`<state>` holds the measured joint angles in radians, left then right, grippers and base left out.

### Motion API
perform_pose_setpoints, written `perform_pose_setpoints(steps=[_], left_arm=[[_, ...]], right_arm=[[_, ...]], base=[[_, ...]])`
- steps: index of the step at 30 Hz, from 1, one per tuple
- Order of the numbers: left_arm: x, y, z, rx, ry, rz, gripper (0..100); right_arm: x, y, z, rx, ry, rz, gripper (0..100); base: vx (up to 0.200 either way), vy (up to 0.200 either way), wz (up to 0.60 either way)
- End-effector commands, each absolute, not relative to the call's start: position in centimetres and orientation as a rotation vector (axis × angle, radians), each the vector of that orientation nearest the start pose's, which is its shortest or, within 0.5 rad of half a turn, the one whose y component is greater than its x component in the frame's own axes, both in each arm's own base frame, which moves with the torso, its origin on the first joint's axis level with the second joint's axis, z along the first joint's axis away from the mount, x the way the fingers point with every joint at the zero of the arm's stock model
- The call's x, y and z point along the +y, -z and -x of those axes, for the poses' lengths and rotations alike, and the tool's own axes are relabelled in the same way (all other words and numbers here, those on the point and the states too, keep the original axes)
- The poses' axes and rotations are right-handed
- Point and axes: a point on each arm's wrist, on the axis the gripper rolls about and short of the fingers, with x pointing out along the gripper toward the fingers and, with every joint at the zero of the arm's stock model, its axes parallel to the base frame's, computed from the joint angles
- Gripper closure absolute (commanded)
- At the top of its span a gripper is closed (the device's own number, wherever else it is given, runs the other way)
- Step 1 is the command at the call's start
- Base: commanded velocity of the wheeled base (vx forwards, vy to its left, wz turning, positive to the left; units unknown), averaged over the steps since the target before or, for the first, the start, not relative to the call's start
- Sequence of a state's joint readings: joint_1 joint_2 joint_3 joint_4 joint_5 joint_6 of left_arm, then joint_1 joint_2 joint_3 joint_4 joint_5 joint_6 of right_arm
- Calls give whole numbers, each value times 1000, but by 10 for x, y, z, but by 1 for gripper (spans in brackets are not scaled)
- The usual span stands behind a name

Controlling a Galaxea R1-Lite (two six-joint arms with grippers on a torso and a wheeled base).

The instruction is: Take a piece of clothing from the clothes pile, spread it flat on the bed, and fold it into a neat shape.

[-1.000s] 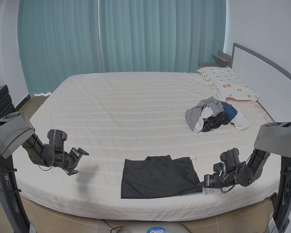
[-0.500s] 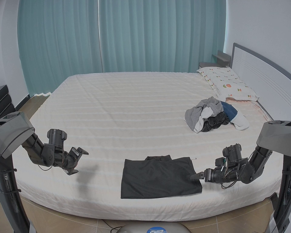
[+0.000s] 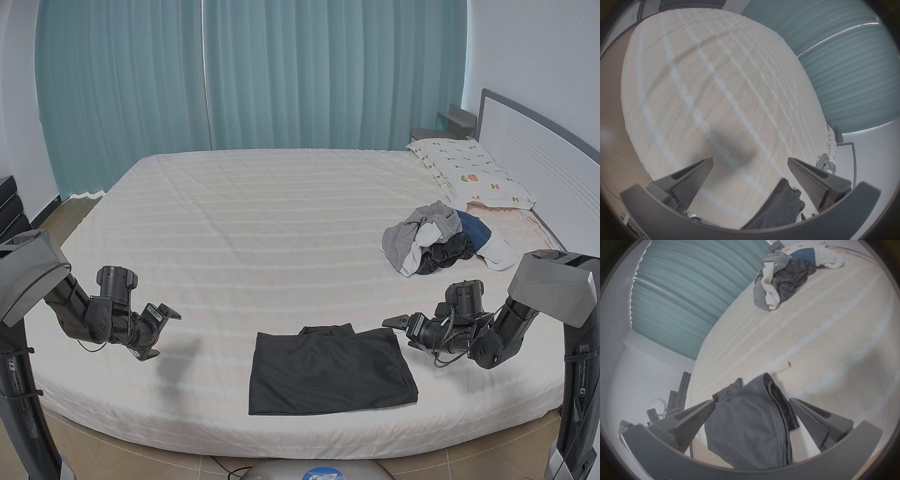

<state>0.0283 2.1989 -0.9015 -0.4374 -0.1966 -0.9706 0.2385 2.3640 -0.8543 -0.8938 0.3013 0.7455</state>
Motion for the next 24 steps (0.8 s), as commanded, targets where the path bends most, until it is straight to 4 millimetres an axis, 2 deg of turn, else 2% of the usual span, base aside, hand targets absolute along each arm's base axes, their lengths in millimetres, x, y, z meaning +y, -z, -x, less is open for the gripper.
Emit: perform_pose_setpoints(steps=[1, 5, 13, 14, 24], left_arm=[[5, -15, -363, 868, -287, 987, 0], [4, -13, -364, 869, -289, 984, 0], [4, -13, -364, 866, -293, 990, 0], [4, -14, -364, 865, -292, 990, 0], [4, -13, -365, 845, -283, 991, 0]], right_arm=[[102, 36, -381, 798, -264, -722, 0], [101, 37, -390, 781, -260, -725, 0], [101, 39, -392, 785, -272, -728, 0], [102, 39, -392, 784, -274, -729, 100], [103, 41, -392, 827, -274, -732, 100]], base=[[0, 0, 0], [0, 0, 0], [0, 0, 0], [0, 0, 0], [0, 0, 0]])
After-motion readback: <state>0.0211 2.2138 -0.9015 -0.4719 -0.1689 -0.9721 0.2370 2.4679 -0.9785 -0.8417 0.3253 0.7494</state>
